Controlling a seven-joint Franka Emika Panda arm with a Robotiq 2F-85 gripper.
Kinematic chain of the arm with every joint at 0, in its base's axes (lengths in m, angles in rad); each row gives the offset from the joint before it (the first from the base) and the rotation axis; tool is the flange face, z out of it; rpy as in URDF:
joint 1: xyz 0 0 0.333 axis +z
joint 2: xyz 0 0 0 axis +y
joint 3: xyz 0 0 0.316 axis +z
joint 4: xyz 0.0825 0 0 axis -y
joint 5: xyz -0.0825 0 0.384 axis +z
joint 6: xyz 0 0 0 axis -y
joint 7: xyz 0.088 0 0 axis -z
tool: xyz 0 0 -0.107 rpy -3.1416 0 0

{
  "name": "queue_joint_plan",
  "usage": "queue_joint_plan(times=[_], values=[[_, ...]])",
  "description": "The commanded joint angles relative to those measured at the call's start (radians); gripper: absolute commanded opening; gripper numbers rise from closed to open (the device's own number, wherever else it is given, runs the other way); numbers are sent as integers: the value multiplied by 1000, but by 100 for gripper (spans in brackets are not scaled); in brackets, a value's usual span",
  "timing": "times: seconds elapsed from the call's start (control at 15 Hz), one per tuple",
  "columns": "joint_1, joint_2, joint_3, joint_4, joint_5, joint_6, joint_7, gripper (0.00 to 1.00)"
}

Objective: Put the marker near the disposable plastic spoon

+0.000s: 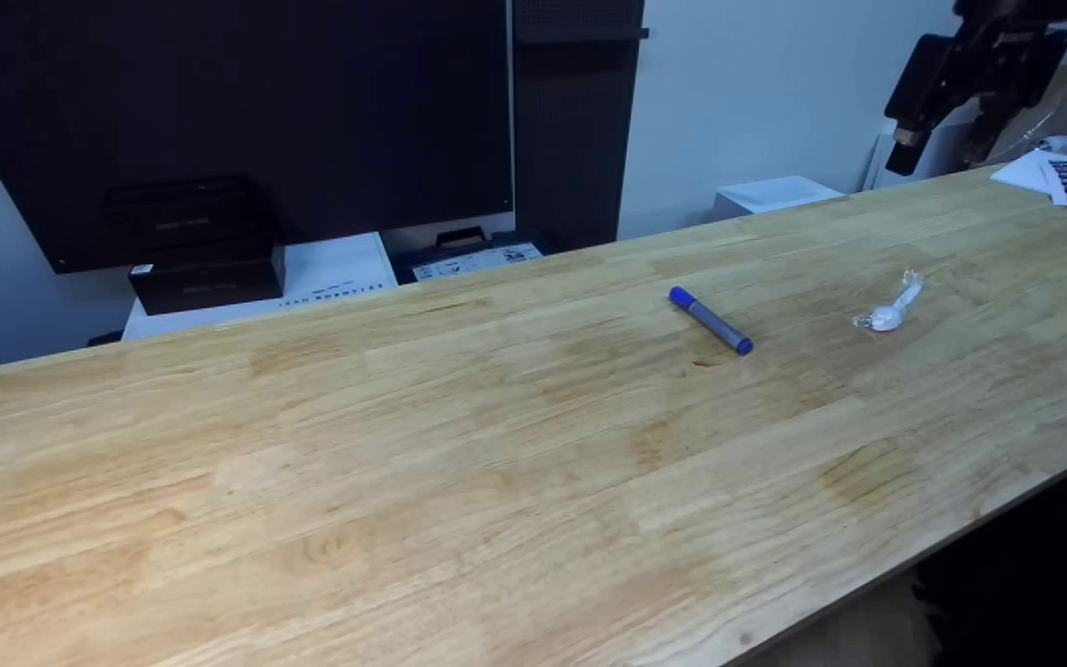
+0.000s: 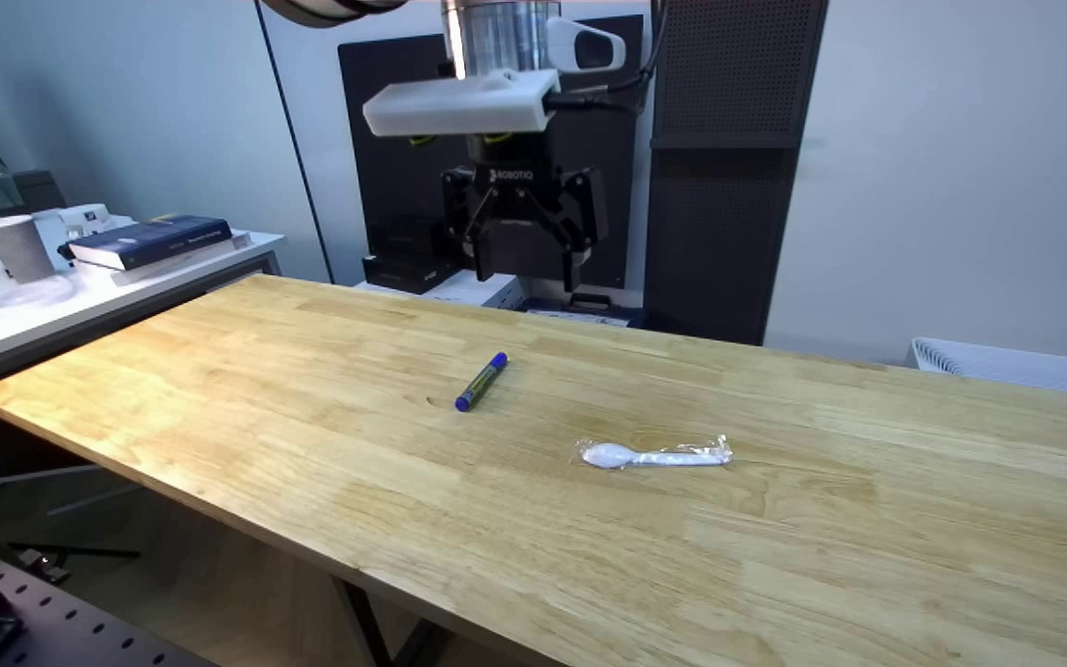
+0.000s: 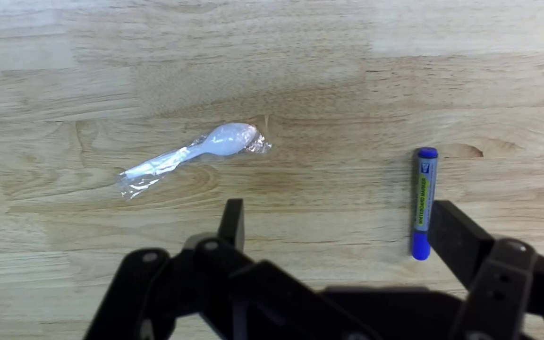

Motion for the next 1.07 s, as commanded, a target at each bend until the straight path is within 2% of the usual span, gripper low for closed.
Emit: queue_joint_plan(times=[0.0,0.27,0.47,0.73,0.8,1.0], values=[[-7,56,13,29,6,33,0,100],[-14,211,77,138,82,46,-84,100],[-34,342,141,251,120,9,-137,100],[10,516,142,402,82,18,-11,100],[-14,425,152,297,81,38,-61,100],[-5,509,156,372,78,38,-39,100]])
